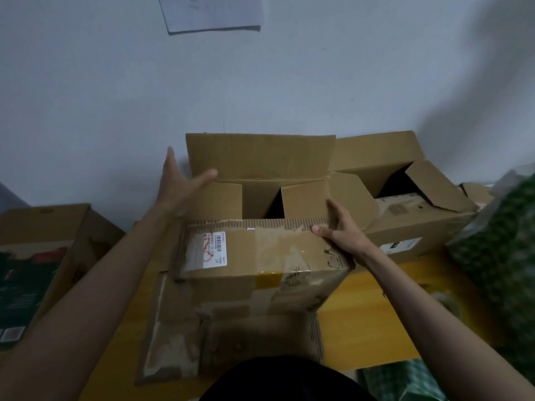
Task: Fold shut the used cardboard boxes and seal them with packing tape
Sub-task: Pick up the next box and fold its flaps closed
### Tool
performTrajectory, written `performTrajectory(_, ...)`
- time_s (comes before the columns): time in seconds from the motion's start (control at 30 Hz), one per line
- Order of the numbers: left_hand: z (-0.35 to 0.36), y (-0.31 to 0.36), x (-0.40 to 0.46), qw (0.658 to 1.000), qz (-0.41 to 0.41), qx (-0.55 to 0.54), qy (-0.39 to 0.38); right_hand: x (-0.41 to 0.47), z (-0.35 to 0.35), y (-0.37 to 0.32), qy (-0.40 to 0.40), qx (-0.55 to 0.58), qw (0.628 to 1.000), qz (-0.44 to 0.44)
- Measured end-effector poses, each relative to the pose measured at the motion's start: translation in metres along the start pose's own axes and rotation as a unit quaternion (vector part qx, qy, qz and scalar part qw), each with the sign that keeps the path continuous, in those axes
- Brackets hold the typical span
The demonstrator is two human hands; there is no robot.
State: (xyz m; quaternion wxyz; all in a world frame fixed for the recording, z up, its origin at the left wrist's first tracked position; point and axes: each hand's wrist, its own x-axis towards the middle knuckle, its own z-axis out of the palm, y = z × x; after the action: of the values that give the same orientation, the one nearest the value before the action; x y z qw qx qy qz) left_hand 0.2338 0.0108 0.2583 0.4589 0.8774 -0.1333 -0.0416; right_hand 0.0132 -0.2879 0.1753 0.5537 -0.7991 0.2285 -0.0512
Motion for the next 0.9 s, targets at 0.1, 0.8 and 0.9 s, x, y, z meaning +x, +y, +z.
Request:
performTrajectory(0.1, -0.004, 0.030, 0.031, 0.986, -0.054, -0.159, 0.002, -0.007, -0.001, 0.008, 0.003, 0.009, 1.000, 0.013)
performTrajectory(0.8, 0.182, 0.026, -0.097, 0.894, 0.135, 0.406, -0.131, -0.047, -0.048, 0.048, 0.303, -0.023, 0.946, -0.111)
performTrajectory(0.9, 0.187, 0.029, -0.093, 0.897, 0.127, 0.404, -0.125, -0.058, -0.077, 0.115, 0.353, -0.060, 0.934, -0.025)
